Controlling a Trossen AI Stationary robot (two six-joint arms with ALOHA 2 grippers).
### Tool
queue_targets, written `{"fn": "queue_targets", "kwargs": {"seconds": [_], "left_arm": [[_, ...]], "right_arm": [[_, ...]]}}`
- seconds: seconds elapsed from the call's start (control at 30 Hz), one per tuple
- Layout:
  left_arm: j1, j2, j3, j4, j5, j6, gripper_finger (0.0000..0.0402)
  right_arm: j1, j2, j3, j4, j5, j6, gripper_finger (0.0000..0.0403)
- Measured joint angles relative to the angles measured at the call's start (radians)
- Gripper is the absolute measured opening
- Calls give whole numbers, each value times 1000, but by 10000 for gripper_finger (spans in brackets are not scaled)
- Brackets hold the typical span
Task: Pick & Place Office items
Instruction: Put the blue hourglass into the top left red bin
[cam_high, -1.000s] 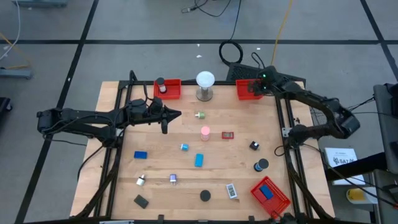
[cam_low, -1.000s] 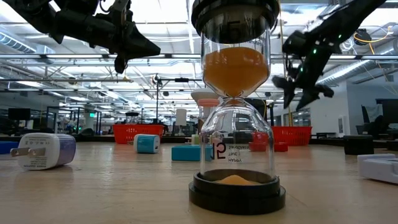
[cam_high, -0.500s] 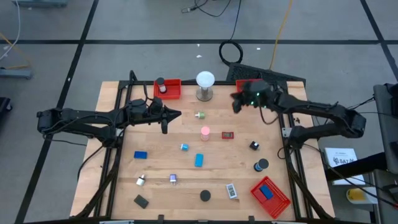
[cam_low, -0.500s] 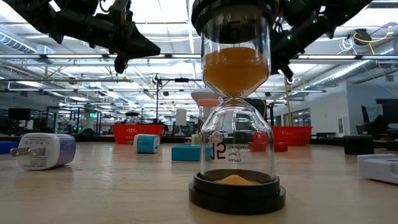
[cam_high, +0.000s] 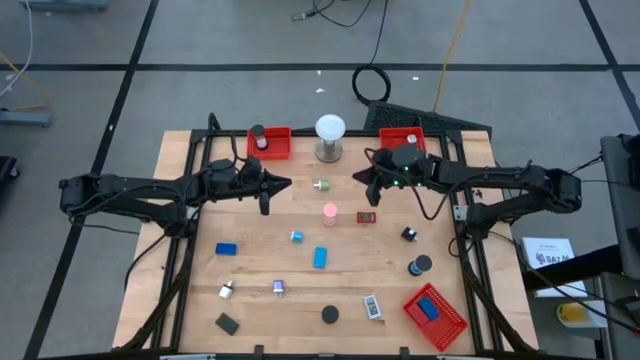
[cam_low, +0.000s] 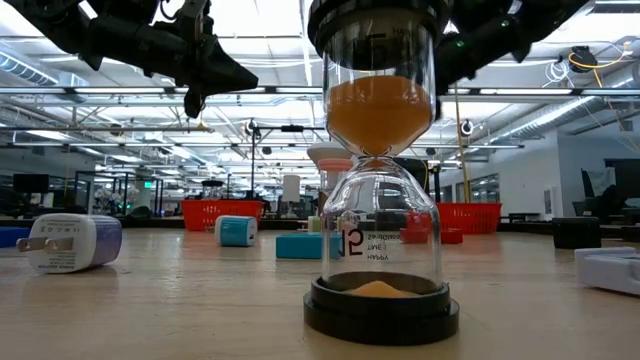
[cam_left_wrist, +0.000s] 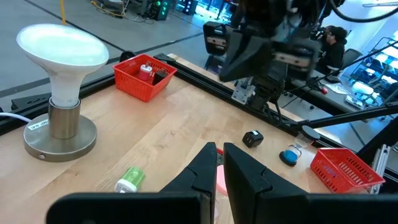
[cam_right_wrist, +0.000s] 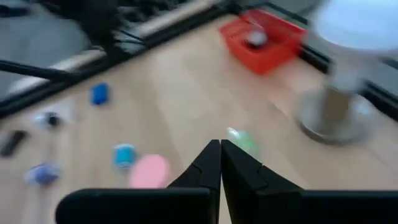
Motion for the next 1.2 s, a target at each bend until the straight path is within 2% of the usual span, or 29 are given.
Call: {"fn": "queue_targets", "kwargs": {"seconds": [0.07, 0.27, 0.53, 0.6, 0.77, 1.03, 1.2], "left_arm": [[0, 0, 0, 0, 0, 0, 28], [0, 0, 0, 0, 0, 0, 28], [0, 0, 0, 0, 0, 0, 28], [0, 0, 0, 0, 0, 0, 28], [0, 0, 0, 0, 0, 0, 28], [0, 0, 0, 0, 0, 0, 28], [0, 0, 0, 5, -79, 127, 28]], "right_arm": [[5, 24, 2, 87, -30, 0, 6], [39, 76, 1, 209, -28, 8, 2], [116, 86, 8, 148, -28, 68, 1], [141, 85, 31, 78, -17, 82, 1], [215, 82, 113, -172, 105, 115, 1], [288, 83, 206, -513, 129, 216, 0], [331, 82, 311, -729, 213, 261, 5]]}}
